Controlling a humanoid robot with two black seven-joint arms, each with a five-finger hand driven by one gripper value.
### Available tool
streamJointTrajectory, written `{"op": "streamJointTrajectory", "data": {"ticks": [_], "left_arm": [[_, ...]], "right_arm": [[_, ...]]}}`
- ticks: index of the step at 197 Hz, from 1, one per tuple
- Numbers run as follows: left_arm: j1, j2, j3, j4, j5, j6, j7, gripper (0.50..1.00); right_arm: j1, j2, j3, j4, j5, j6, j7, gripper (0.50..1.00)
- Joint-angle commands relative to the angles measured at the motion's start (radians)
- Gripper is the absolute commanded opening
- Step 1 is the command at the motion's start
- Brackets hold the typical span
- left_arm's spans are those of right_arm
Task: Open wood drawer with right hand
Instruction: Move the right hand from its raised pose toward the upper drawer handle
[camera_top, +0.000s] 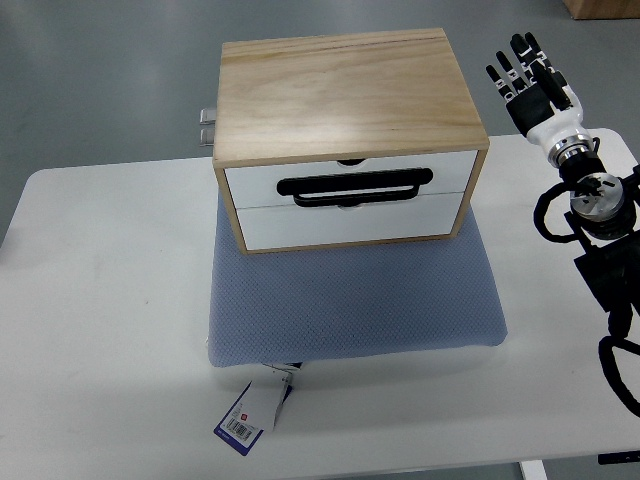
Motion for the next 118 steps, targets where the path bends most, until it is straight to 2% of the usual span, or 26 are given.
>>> {"op": "streamJointTrajectory", "data": {"ticks": [1,53,68,90,100,101,112,118], "left_arm": [[0.0,0.0,0.0,0.0,0.0,0.0,0.0,1.0],[0.0,0.0,-0.001,-0.001,-0.001,0.005,0.0,1.0],[0.0,0.0,0.003,-0.012,-0.001,0.005,0.0,1.0],[-0.001,0.0,0.003,-0.023,0.002,0.003,0.0,1.0],[-0.001,0.0,0.003,-0.023,0.002,0.003,0.0,1.0],[-0.001,0.0,0.003,-0.034,0.003,-0.001,0.0,1.0],[-0.001,0.0,0.003,-0.047,0.003,-0.003,0.0,1.0],[-0.001,0.0,0.003,-0.047,0.003,-0.003,0.0,1.0]], "right_arm": [[0.002,-0.002,0.001,0.0,-0.001,-0.002,0.0,0.944],[0.018,-0.04,-0.005,0.008,-0.011,0.012,-0.008,0.944],[0.045,-0.095,-0.028,0.017,-0.019,0.02,-0.018,0.944],[0.144,-0.206,-0.161,0.05,-0.082,0.02,-0.078,0.944],[0.144,-0.206,-0.161,0.051,-0.082,0.02,-0.078,0.944],[0.185,-0.273,-0.227,0.098,-0.114,0.024,-0.106,0.944],[0.232,-0.347,-0.301,0.172,-0.163,0.04,-0.139,0.944],[0.232,-0.347,-0.301,0.172,-0.163,0.04,-0.14,0.944]]}}
